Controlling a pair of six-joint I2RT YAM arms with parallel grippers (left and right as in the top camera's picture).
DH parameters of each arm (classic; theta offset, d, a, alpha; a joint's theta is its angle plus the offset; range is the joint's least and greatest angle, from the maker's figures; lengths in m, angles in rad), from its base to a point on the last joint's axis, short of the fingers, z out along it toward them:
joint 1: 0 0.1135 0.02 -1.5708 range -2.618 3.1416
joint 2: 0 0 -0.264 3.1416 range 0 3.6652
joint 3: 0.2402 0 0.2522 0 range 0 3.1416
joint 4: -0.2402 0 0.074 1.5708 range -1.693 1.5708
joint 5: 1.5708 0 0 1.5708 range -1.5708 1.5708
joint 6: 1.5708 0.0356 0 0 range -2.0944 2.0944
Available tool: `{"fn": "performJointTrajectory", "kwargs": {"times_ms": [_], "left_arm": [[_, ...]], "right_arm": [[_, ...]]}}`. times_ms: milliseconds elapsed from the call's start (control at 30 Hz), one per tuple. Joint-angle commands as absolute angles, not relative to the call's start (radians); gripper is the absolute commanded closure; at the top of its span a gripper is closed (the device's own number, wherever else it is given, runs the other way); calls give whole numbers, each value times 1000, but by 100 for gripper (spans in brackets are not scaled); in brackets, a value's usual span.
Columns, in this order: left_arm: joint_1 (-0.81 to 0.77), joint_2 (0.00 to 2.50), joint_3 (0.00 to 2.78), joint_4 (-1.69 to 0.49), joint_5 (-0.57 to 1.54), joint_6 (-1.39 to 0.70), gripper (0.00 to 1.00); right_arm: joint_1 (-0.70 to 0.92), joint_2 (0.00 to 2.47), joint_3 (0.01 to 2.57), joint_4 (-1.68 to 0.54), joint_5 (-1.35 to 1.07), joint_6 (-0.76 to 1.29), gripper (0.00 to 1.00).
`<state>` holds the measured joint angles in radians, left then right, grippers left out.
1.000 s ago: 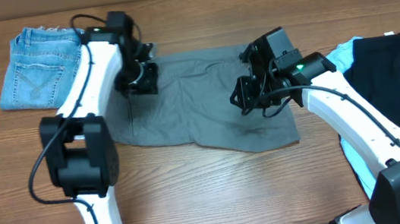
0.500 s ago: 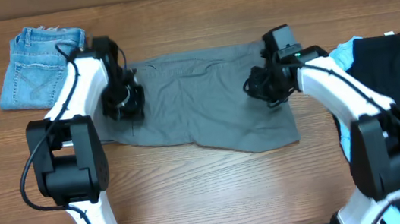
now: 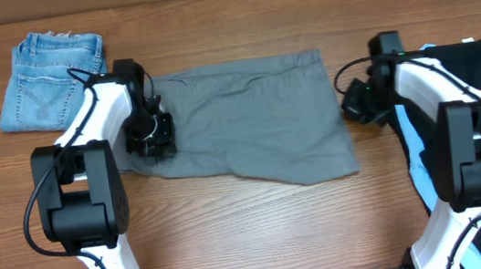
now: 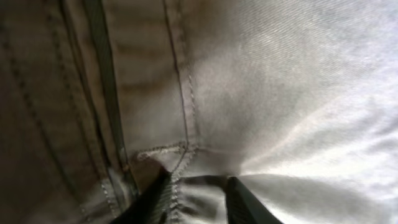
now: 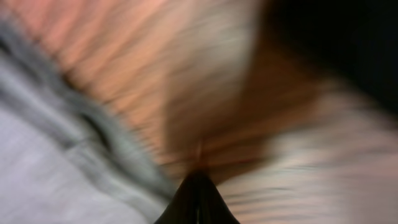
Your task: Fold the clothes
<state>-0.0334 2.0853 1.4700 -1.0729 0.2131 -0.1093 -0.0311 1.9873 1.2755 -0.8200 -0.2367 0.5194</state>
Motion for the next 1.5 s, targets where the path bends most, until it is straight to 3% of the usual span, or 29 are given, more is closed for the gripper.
{"fn": "performJointTrajectory", "kwargs": {"times_ms": [0,233,400,467,533,700,1033,1467], "left_arm": [[-7,2051,1536,-1114,237,-111,64],[27,1926,1621,-1178,194,-110,48],[112,1879,1620,-1193,192,-112,36],[147,1884,1608,-1196,192,-112,30],[181,1887,1586,-1193,197,-112,24],[252,1893,1523,-1157,208,-112,18],[319,1893,1382,-995,300,12,2],[320,1993,1253,-764,499,135,0]], "right_arm": [[-39,1900,1319,-854,-160,472,96],[60,1753,1395,-946,-381,308,90],[204,1743,1394,-952,-502,295,90],[265,1759,1393,-944,-501,295,85],[332,1791,1393,-936,-503,338,79],[420,1901,1374,-899,-499,508,83],[336,2105,1360,-934,-497,580,95],[218,2104,1359,-1009,-328,549,93]]}}
